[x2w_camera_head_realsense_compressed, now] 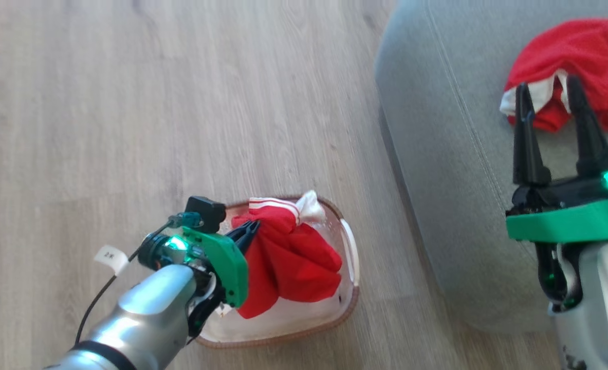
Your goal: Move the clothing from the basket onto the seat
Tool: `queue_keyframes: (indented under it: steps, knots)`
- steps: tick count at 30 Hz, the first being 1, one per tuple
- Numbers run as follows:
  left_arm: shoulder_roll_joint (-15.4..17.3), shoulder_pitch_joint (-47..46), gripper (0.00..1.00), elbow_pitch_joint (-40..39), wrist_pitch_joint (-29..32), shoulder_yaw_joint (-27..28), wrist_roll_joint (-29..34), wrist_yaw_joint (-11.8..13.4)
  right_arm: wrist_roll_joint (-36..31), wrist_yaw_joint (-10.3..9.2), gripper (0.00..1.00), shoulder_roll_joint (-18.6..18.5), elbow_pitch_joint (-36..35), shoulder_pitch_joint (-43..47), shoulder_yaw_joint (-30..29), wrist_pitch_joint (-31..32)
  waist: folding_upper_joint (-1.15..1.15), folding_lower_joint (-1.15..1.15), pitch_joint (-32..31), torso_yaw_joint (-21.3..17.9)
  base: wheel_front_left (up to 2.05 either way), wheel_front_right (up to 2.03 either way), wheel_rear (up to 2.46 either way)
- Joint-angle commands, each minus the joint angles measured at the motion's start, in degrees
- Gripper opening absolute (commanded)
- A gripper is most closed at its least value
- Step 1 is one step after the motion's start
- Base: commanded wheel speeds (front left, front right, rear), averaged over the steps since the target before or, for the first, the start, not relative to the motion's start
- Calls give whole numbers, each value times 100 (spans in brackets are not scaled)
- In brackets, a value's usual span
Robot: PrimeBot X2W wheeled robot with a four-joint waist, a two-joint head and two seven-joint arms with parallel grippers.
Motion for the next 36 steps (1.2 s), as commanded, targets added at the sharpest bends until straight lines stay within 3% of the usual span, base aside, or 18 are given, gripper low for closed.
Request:
queue_keyframes:
  steps: [1, 8, 14, 19, 26, 36]
  knots:
    - [70, -199, 0, -142, -91, 201, 51, -4, 34, 41, 100, -96, -173, -15, 92, -35, 0, 0, -186, 142, 0, 0, 0]
    - [269, -338, 0, -958, -195, 457, 371, 338, 83, 41, 100, -107, -68, 295, 175, -35, 0, 0, -641, 316, 0, 0, 0]
    - [653, -412, 0, -2409, -202, 1022, 886, 897, 197, 41, 100, -87, 26, 692, 288, -35, 0, 0, -978, 457, 0, 0, 0]
    - [968, -439, 0, -3450, -203, 1351, 1068, 1208, 256, 41, 100, -70, 84, 876, 506, -35, 0, 0, -1140, 495, 0, 0, 0]
    - [1199, -709, 0, -4323, -124, 1573, 1166, 1478, 298, 41, 100, -45, 142, 929, 836, -35, 0, 0, -1216, 475, 0, 0, 0]
    - [1289, -1050, 0, -4748, 97, 1688, 1209, 1647, 433, 41, 100, -137, 117, 891, 1390, -35, 0, 0, -1158, 416, 0, 0, 0]
